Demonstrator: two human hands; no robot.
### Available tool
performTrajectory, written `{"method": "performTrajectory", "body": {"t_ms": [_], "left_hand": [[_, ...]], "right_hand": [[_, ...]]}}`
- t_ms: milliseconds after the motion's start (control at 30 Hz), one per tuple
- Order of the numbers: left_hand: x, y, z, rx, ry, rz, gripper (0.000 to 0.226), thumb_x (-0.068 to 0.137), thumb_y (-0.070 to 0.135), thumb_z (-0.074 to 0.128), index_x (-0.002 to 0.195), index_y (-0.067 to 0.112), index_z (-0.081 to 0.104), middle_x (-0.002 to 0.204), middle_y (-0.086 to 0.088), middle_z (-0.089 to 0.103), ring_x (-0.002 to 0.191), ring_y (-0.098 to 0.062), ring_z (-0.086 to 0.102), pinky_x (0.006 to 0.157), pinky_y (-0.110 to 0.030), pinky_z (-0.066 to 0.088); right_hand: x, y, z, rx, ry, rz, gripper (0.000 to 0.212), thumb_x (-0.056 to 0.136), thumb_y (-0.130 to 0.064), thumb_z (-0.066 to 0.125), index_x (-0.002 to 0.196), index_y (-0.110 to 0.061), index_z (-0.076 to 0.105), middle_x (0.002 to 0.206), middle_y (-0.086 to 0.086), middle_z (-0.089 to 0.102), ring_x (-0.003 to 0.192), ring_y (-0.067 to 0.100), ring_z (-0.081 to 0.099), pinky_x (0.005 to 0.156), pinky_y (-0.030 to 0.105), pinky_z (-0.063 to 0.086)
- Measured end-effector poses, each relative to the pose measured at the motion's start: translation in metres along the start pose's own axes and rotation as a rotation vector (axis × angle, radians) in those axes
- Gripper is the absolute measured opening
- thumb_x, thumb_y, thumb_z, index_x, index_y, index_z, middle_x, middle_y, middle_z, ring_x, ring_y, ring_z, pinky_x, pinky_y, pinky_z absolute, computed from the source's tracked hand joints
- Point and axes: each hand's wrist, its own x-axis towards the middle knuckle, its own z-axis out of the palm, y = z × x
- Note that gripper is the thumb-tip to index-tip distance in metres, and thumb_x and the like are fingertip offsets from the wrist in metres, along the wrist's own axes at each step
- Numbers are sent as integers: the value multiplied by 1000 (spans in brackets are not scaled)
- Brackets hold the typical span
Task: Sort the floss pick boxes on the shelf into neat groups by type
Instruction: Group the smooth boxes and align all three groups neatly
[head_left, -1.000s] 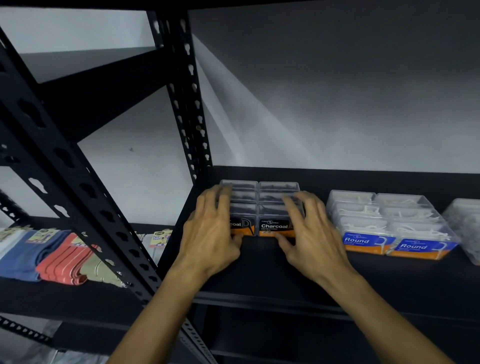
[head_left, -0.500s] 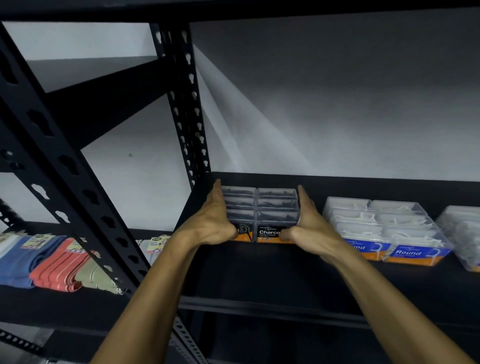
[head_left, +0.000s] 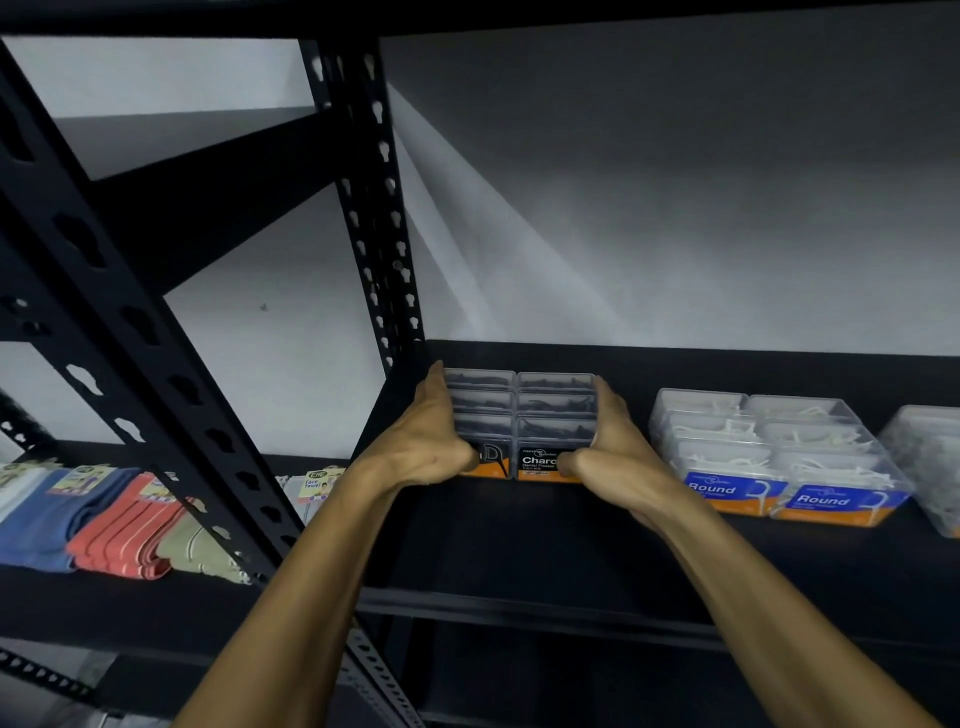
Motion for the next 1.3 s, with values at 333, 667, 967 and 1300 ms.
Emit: {"method": "performTrajectory", "body": {"t_ms": [333,667,967,1300], "left_hand": [[-5,-1,-1,10,-4,17,119,68,6,72,154,17,-10,157,-2,17,136,-21,34,108,-31,37],[-11,-6,2,-10,2,26,120,63,9,72,154,21,-5,154,-2,23,132,-21,39,107,-37,41],[-15,-3,2,-5,-4,19,121,68,8,73,153,19,-12,159,-2,13,139,-20,29,112,-35,33],[-17,-1,2,22,0,23,120,70,10,74,153,18,-13,160,-1,11,140,-20,29,111,-31,32]], "right_hand": [[-5,2,0,9,-11,15,74,67,1,66,114,-43,31,128,-6,38,113,10,48,95,26,41],[-15,4,3,13,1,7,78,67,2,66,124,-40,33,128,-8,37,112,6,46,93,22,38],[-18,3,3,11,14,-14,74,67,1,67,113,-43,32,125,-8,36,110,5,45,87,18,35],[-16,5,1,-53,-2,2,81,65,-3,71,130,-33,34,129,-6,37,112,7,45,91,20,36]]}}
